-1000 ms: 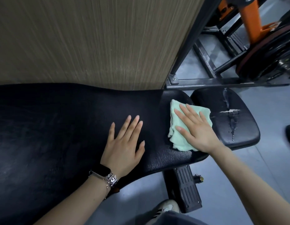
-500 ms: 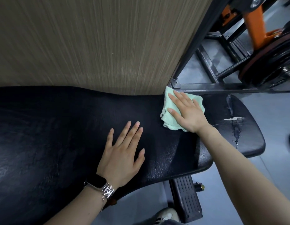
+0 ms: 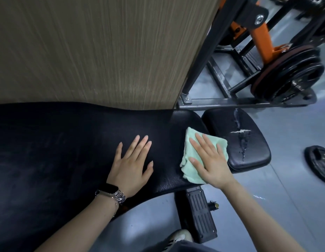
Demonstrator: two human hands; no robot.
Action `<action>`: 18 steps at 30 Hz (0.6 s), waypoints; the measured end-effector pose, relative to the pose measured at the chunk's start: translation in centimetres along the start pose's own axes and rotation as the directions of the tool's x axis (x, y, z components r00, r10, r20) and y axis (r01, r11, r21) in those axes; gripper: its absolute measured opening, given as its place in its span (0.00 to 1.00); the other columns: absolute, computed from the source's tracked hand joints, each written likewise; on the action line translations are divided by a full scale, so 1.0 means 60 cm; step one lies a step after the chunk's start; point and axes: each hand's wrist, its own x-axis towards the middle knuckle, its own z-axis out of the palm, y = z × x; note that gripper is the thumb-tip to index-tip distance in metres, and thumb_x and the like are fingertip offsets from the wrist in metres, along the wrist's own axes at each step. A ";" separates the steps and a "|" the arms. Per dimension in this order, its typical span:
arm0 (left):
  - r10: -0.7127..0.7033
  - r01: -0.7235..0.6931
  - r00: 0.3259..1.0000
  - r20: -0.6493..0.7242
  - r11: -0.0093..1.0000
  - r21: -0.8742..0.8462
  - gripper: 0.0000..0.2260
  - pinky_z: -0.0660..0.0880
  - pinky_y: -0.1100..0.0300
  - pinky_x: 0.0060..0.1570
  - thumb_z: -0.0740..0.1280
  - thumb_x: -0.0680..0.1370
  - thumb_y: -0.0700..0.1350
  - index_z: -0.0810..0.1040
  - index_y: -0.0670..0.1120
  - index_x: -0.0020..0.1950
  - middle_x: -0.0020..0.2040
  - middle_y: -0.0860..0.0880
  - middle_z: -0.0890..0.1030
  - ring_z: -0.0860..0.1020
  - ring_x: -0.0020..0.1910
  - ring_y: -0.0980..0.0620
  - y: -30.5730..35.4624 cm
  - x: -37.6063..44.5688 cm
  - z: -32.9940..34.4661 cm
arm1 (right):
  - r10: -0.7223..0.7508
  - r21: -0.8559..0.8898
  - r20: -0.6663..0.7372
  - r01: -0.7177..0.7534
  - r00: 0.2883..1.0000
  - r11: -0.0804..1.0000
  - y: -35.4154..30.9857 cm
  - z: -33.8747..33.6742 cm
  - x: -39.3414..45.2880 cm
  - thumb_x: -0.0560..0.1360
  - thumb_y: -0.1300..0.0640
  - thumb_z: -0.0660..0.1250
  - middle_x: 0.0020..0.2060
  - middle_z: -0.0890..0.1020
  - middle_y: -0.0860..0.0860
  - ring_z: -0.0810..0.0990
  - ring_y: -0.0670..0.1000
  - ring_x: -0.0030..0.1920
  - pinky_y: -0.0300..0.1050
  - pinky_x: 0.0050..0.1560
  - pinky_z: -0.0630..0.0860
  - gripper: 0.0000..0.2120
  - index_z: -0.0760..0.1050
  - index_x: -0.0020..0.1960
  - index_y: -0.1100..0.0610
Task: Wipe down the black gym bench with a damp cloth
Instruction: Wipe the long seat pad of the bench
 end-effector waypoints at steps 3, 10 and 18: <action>-0.007 0.007 1.000 0.008 1.000 0.000 0.27 0.58 0.40 0.68 0.50 0.77 0.56 0.66 0.47 0.73 0.74 0.52 0.63 0.58 0.74 0.53 0.000 0.000 -0.001 | 0.029 0.063 0.019 -0.030 0.999 0.998 -0.015 -0.001 -0.041 0.76 0.35 0.46 0.77 0.50 0.42 0.40 0.43 0.76 0.55 0.72 0.38 0.29 0.51 0.76 0.41; 0.021 -0.018 0.999 0.030 0.997 -0.081 0.31 0.51 0.45 0.71 0.45 0.75 0.59 0.63 0.48 0.74 0.76 0.54 0.58 0.51 0.75 0.55 -0.012 0.000 -0.016 | 0.063 0.019 0.094 -0.065 0.994 0.998 -0.045 0.008 -0.119 0.77 0.33 0.41 0.77 0.43 0.41 0.34 0.44 0.75 0.53 0.72 0.36 0.30 0.44 0.76 0.41; -0.059 0.059 0.998 0.005 0.998 -0.023 0.31 0.51 0.45 0.71 0.44 0.76 0.61 0.62 0.48 0.75 0.76 0.54 0.56 0.50 0.75 0.55 -0.120 -0.009 -0.039 | 0.109 -0.075 0.128 -0.100 0.986 0.992 -0.059 0.003 -0.043 0.68 0.26 0.27 0.76 0.39 0.39 0.30 0.40 0.73 0.50 0.72 0.33 0.37 0.39 0.74 0.38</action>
